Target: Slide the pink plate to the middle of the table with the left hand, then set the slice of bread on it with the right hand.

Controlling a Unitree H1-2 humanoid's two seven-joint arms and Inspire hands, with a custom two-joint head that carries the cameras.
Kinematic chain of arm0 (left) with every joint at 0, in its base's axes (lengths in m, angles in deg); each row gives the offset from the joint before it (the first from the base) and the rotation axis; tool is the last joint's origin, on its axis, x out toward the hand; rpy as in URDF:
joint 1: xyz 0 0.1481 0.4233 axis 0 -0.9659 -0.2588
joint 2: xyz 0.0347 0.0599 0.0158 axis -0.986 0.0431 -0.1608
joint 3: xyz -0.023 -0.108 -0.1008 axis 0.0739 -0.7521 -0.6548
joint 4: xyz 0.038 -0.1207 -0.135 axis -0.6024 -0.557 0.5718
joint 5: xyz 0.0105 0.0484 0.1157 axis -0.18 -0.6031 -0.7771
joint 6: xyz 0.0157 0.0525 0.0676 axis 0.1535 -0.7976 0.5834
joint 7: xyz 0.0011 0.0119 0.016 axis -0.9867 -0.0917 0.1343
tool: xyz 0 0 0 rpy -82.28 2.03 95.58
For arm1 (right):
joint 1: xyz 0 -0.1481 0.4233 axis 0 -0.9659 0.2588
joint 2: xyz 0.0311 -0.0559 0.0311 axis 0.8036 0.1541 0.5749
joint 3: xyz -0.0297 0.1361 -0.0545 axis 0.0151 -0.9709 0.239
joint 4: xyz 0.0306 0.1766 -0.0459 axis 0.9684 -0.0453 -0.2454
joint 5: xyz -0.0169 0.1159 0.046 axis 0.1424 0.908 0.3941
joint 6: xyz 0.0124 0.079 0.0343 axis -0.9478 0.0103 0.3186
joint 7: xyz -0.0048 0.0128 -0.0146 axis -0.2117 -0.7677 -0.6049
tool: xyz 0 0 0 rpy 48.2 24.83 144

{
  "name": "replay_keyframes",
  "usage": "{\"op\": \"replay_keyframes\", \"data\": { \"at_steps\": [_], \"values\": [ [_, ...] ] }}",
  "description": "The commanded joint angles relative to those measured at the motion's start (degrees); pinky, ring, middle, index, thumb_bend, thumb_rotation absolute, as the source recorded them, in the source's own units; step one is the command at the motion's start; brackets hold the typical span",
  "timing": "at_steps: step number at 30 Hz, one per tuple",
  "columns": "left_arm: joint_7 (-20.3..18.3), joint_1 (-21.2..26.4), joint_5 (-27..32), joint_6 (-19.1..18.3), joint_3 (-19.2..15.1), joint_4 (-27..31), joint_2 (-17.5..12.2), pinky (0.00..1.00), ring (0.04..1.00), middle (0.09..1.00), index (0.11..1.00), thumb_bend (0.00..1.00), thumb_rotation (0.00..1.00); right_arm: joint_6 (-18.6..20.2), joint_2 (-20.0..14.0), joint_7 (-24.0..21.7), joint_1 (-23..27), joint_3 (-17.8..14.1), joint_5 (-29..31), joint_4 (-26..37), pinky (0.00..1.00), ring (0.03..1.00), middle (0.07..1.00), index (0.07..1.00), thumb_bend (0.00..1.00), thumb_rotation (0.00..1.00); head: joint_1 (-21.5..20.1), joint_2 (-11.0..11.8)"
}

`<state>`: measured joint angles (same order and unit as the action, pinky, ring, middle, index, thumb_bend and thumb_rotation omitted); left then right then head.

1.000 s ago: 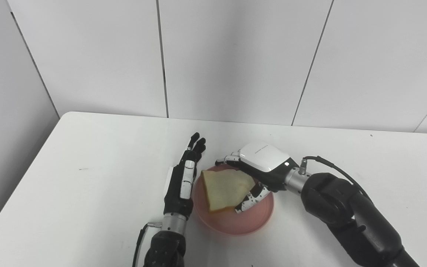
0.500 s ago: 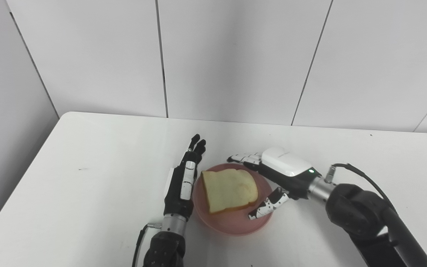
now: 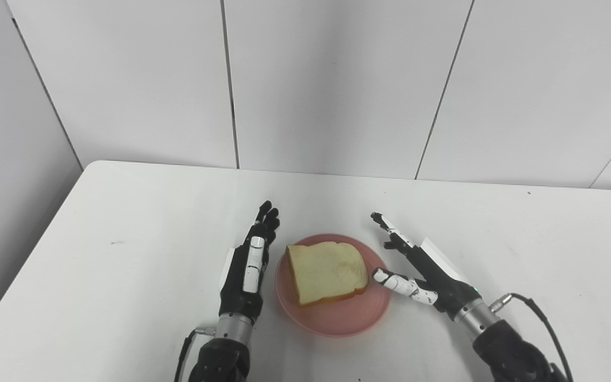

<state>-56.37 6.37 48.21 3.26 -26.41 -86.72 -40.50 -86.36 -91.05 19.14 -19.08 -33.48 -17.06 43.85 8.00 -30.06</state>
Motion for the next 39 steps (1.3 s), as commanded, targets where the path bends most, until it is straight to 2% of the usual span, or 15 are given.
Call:
{"op": "replay_keyframes", "data": {
  "at_steps": [1,8,12,16,22,25,32,35,39],
  "values": [
    [0.44,0.75,-0.34,0.48,-0.09,2.33,-0.22,1.00,0.962,0.954,0.919,0.70,1.00,-2.82,2.20,1.29,0.34,-1.70,6.18,0.00,0.98,1.000,1.000,1.000,0.73,0.99,-0.63,-0.02],
    [0.44,0.47,-0.79,0.31,-0.04,2.74,-1.37,1.00,0.976,0.977,0.935,0.71,1.00,-0.58,4.17,0.59,-0.18,-1.51,9.55,-0.77,1.00,1.000,1.000,1.000,0.73,1.00,-2.32,0.38],
    [-0.49,-0.27,0.51,-0.26,0.10,3.36,-1.88,1.00,0.987,0.988,0.947,0.71,1.00,-2.85,7.27,2.94,-0.55,-4.03,13.84,-3.03,1.00,1.000,1.000,1.000,0.71,0.96,-2.93,0.61],
    [-0.74,-0.85,0.41,0.00,0.20,3.60,-2.07,1.00,0.993,0.995,0.950,0.70,1.00,-6.09,9.39,5.29,-0.49,-5.45,14.71,-4.07,1.00,1.000,1.000,1.000,0.69,0.96,-3.62,0.81],
    [-0.73,-1.32,-0.27,0.13,0.53,3.84,-2.21,1.00,1.000,1.000,0.962,0.68,1.00,-8.70,11.75,10.30,-0.87,-6.09,11.54,-4.56,1.00,1.000,1.000,1.000,0.68,0.96,-4.65,0.92],
    [-0.76,-1.74,-0.70,-0.09,0.93,4.04,-2.27,1.00,1.000,1.000,0.974,0.66,1.00,-9.34,12.84,12.22,-1.06,-6.74,11.90,-4.72,1.00,1.000,1.000,1.000,0.67,0.95,-4.83,1.12],
    [-2.72,-2.56,0.70,0.26,1.96,3.94,-2.41,1.00,1.000,1.000,0.998,0.59,1.00,-6.26,13.78,11.90,-1.37,-7.76,16.61,-4.17,1.00,1.000,1.000,1.000,0.69,0.93,-4.65,1.21],
    [-2.72,-2.64,0.42,0.72,2.00,3.74,-2.38,1.00,1.000,1.000,1.000,0.59,1.00,-3.79,14.43,12.08,-1.67,-8.05,18.63,-2.95,1.00,1.000,1.000,1.000,0.67,0.91,-4.77,1.27],
    [-2.63,-2.59,0.27,0.83,1.97,3.10,-2.25,1.00,1.000,1.000,1.000,0.60,1.00,-2.32,14.57,12.26,-2.05,-7.96,18.86,-2.01,1.00,1.000,1.000,1.000,0.65,0.92,-4.68,1.51]
  ]
}}
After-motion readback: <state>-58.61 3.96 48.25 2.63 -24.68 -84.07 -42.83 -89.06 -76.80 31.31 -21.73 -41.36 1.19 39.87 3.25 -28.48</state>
